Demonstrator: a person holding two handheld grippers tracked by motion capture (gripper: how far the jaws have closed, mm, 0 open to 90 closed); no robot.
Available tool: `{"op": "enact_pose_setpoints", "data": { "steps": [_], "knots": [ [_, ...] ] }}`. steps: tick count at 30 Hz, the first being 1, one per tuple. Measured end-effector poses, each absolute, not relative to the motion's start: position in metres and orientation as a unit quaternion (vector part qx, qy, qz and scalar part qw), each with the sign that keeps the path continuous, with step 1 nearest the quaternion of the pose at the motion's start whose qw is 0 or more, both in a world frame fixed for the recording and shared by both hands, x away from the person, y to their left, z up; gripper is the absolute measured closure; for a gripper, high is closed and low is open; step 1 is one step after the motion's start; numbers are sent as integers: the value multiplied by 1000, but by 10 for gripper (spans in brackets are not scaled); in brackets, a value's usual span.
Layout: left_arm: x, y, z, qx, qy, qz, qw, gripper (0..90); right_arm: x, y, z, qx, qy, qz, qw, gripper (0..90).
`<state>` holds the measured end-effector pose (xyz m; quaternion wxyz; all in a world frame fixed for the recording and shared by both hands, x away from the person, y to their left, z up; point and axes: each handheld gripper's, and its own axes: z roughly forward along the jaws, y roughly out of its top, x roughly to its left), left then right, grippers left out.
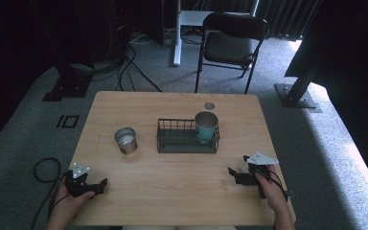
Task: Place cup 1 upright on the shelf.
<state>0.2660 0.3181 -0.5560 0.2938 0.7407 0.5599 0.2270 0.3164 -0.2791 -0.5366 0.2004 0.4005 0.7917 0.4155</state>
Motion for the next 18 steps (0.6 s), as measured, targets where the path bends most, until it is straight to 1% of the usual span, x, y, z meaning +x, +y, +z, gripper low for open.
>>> {"op": "enact_pose_setpoints", "data": {
  "steps": [18],
  "knots": [
    [266,318,-556,741,560,227,294,25,310,-297,-548,411,809,379,183,123]
  ]
}}
